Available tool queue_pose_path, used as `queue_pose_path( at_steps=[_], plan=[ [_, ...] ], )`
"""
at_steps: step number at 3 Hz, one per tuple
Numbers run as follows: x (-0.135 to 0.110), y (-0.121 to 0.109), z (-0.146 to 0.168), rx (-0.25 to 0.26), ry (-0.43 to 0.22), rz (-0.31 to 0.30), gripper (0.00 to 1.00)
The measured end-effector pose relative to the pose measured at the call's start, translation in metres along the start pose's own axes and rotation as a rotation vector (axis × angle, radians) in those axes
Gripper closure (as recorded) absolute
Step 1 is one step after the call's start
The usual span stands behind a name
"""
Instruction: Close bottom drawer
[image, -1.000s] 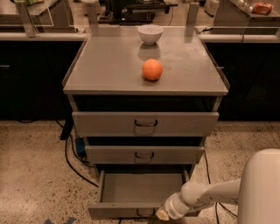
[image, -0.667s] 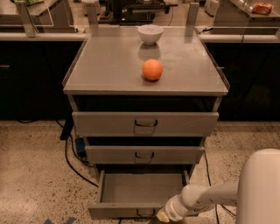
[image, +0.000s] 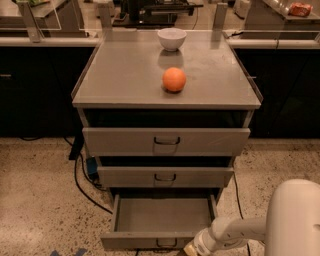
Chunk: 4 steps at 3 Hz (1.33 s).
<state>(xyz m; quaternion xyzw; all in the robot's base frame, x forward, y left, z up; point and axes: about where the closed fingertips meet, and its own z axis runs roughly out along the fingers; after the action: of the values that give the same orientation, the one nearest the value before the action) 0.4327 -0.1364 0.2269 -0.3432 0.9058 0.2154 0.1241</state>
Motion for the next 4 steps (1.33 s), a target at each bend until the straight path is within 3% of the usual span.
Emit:
queue_pose_path(
  at_steps=[3,4],
  plan=[
    [0.004,-0.016,0.029,0.001,0.014,0.034,1.0],
    [-0.017,-0.044,0.034,0.053,-0.018,0.033,1.0]
  ],
)
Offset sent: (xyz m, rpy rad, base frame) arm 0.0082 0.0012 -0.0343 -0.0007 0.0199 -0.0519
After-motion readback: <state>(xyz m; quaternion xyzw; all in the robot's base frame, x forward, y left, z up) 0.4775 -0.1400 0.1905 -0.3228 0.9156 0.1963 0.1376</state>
